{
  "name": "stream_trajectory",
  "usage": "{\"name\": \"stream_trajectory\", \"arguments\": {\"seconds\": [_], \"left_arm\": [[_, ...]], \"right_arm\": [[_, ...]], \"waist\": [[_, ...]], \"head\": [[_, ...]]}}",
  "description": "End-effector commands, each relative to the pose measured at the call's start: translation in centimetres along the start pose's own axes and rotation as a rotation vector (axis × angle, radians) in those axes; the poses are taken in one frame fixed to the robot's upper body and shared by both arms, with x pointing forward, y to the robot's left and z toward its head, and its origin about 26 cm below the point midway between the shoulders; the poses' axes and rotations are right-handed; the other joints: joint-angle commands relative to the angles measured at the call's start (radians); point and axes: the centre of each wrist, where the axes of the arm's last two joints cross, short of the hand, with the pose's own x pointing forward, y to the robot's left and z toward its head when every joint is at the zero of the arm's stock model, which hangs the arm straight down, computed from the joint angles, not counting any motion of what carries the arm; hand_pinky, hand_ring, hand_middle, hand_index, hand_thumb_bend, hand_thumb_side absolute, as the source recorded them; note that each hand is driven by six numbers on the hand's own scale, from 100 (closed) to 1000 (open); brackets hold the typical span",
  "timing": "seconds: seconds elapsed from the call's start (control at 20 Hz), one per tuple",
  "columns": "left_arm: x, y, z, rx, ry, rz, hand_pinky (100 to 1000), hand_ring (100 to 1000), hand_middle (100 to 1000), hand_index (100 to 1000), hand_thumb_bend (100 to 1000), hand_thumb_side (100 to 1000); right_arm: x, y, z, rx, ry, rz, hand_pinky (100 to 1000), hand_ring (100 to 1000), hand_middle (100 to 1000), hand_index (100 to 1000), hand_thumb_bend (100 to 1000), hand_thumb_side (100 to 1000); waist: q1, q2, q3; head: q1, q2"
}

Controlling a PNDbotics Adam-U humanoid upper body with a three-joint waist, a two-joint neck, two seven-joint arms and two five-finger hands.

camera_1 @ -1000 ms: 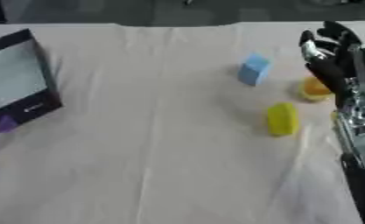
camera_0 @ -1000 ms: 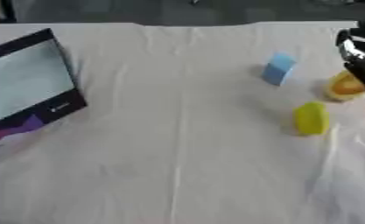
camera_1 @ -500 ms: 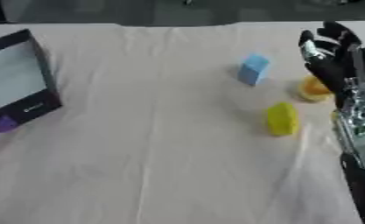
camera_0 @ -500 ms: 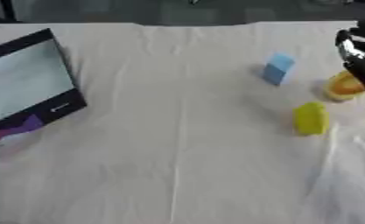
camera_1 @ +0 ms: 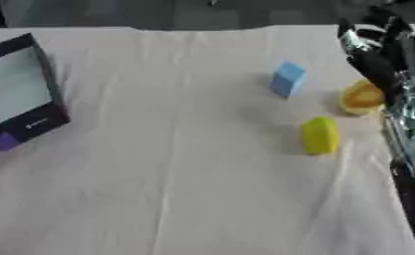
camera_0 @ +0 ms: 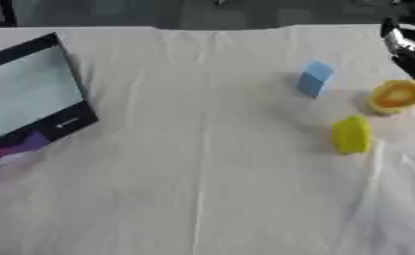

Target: Pick up the objects with one hand, pass them to the other hand, and then place them into the box on the other side of the table.

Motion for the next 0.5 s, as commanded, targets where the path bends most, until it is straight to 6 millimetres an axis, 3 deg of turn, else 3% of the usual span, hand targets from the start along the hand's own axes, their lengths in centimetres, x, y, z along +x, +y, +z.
{"name": "stream_trajectory", "arguments": {"seconds": [0.05, 0.5], "left_arm": [[0.8, 0.8, -0.5, -0.002, -0.029, -0.035, 808, 883, 894, 834, 703, 627], [0.7, 1.1, -0.4, -0.001, -0.024, -0.046, 809, 884, 894, 834, 702, 627]], "right_arm": [[1.9, -1.4, -1.6, 0.026, -0.028, 0.062, 849, 849, 836, 895, 278, 419], [4.3, -1.7, -6.0, 0.167, 0.062, 0.198, 857, 855, 839, 891, 338, 416]], "waist": [[-0.016, -0.032, -0.003], [-0.023, -0.041, -0.005]], "head": [[-0.001, -0.006], [-0.006, 0.002]]}}
